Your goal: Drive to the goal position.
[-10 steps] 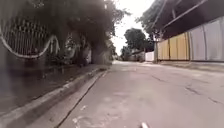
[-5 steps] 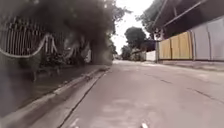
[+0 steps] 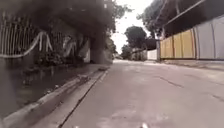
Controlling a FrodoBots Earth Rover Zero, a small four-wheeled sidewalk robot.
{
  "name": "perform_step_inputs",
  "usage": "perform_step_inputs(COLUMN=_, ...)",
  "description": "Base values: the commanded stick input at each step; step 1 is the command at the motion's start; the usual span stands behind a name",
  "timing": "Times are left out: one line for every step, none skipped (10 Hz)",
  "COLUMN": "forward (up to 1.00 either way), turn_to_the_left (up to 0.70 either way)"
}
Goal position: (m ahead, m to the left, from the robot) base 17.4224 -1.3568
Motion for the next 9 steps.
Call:
perform_step_inputs(forward=0.24, turn_to_the_left=-0.02)
perform_step_inputs(forward=0.05, turn_to_the_left=0.00)
perform_step_inputs(forward=0.06, turn_to_the_left=0.00)
perform_step_inputs(forward=0.05, turn_to_the_left=0.00)
perform_step_inputs(forward=0.06, turn_to_the_left=0.00)
perform_step_inputs(forward=0.05, turn_to_the_left=0.00)
perform_step_inputs(forward=0.05, turn_to_the_left=0.00)
perform_step_inputs(forward=0.05, turn_to_the_left=0.00)
perform_step_inputs(forward=0.06, turn_to_the_left=0.00)
